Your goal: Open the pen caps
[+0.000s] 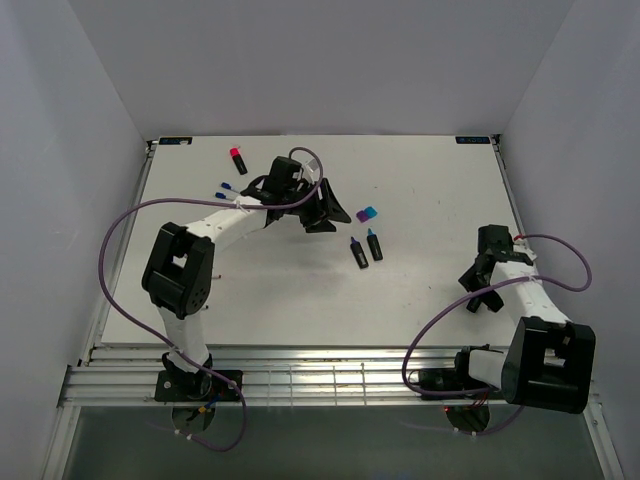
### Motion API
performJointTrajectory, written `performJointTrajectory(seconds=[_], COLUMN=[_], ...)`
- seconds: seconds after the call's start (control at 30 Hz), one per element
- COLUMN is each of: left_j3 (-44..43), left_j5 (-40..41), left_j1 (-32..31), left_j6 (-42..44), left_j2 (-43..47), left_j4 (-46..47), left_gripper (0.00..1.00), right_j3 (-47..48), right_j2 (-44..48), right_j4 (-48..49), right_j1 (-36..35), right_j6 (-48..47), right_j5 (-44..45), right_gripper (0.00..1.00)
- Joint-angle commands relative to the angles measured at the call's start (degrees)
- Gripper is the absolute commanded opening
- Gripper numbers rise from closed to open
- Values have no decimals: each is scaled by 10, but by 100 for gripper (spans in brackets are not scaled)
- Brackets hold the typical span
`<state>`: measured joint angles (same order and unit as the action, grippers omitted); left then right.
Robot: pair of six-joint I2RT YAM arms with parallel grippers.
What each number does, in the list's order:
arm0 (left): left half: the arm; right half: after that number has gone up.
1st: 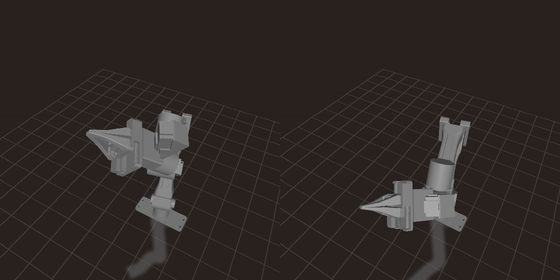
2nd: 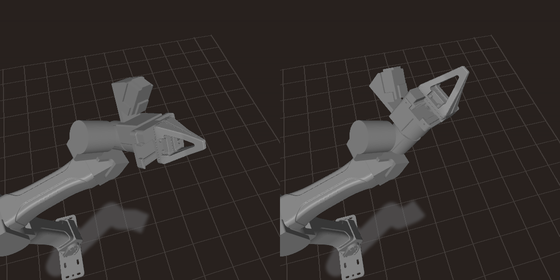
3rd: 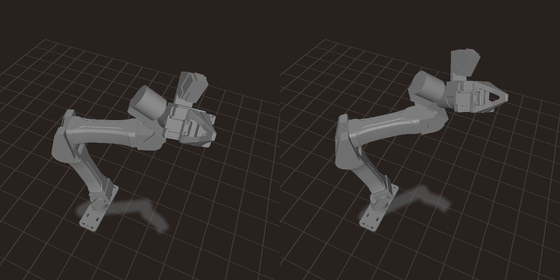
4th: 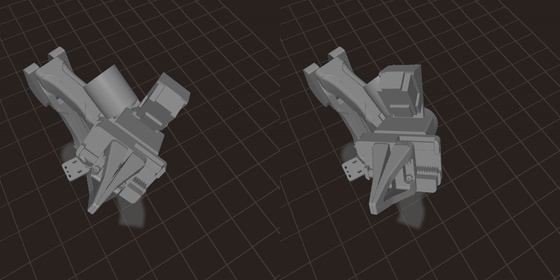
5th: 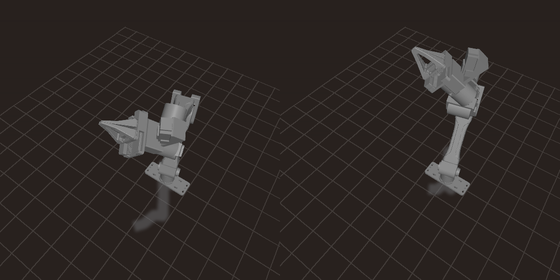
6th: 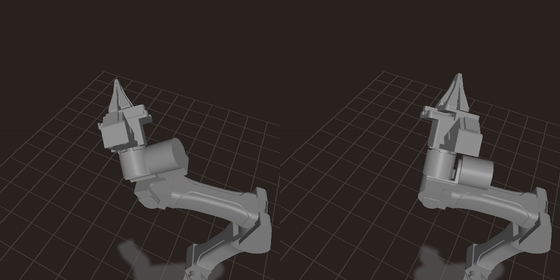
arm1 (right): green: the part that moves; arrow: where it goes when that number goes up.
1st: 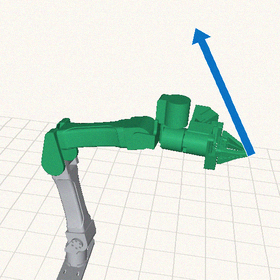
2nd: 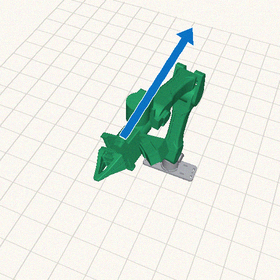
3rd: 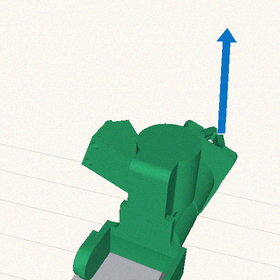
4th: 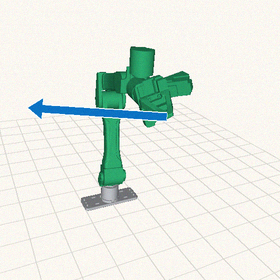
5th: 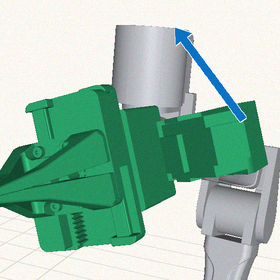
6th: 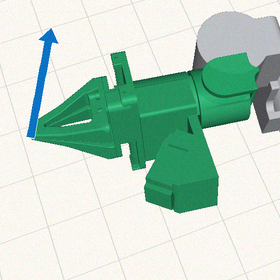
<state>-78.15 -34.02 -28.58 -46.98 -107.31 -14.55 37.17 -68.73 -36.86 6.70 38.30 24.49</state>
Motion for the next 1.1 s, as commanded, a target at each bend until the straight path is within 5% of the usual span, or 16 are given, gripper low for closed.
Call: performJointTrajectory(seconds=[0.0, 0.5, 0.6, 0.63, 0.73, 0.93, 1.07], left_j3=[-1, 31, 44, 47, 60, 87, 124], left_j5=[3, 5, 11, 11, 19, 44, 10], left_j1=[-9, -10, -10, -10, -9, -3, 26], left_j6=[-3, 21, 29, 35, 46, 83, 65], left_j2=[27, 55, 68, 72, 87, 126, 139], left_j4=[14, 22, 26, 26, 27, 29, 74], left_gripper=[68, 68, 68, 68, 68, 68, 68], right_j3=[-11, -64, -61, -61, -58, -11, 35], right_j2=[4, -49, -55, -57, -68, -72, -45], right_j4=[42, 115, 115, 117, 117, 102, 105], right_j1=[2, 2, 2, 2, 2, -19, -50], right_j6=[-17, -32, -33, -36, -43, -84, -156], right_j5=[-4, -13, -15, -18, -23, -15, -94], right_gripper=[68, 50, 35, 21, 8, 8, 8])
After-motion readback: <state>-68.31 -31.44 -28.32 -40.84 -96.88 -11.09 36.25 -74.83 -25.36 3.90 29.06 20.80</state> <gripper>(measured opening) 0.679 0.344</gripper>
